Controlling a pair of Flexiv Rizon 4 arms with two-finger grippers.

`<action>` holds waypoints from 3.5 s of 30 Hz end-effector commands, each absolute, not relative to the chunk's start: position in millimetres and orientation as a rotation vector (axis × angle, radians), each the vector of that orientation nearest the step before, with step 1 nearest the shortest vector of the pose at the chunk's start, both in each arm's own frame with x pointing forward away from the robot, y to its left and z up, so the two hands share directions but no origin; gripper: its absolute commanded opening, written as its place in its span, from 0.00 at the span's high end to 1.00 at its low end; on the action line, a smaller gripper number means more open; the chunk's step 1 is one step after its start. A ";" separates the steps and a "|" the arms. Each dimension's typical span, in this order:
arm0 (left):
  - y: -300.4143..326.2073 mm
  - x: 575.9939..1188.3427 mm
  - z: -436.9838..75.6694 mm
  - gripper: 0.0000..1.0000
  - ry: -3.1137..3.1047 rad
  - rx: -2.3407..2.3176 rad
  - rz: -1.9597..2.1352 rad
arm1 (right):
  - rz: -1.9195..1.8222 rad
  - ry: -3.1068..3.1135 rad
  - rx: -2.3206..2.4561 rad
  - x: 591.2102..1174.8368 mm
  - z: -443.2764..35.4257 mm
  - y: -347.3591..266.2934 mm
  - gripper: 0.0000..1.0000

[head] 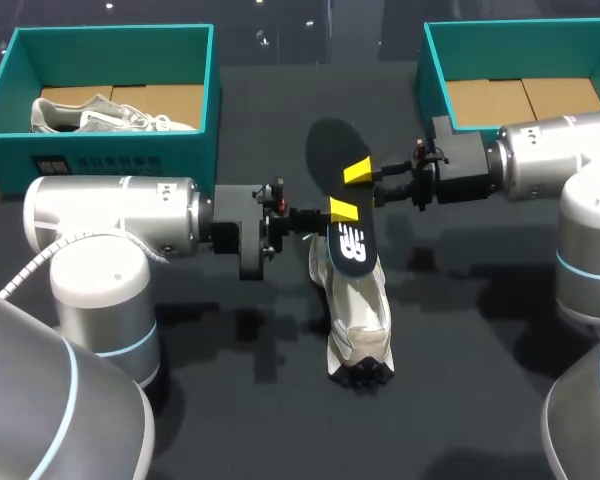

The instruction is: Take the shoe out of the shoebox, open the shoe tongue, remove and reinsert the insole, then place the shoe into the shoebox

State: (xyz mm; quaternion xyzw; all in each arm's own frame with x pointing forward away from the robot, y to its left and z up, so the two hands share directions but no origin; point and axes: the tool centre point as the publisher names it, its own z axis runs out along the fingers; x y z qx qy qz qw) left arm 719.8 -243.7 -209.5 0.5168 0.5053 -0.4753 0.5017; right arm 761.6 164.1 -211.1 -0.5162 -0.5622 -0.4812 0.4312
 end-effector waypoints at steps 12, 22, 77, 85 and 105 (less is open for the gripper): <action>-246.7 723.4 -217.8 1.00 1.227 1.274 -1.106 | -1.195 -1.399 -1.278 757.1 -211.6 169.3 0.87; -249.7 721.1 -222.0 1.00 1.234 1.285 -1.102 | -1.201 -1.408 -1.258 757.3 -211.5 170.4 0.88; -174.9 793.2 -133.4 0.00 1.781 1.616 -0.534 | -1.193 -1.375 -1.262 748.9 -226.2 160.9 1.00; -174.9 793.2 -133.4 0.00 1.781 1.616 -0.534 | -1.193 -1.375 -1.262 748.9 -226.2 160.9 1.00; -230.4 808.5 -106.1 0.00 2.151 1.979 0.035 | -1.193 -1.375 -1.262 748.9 -226.2 160.9 1.00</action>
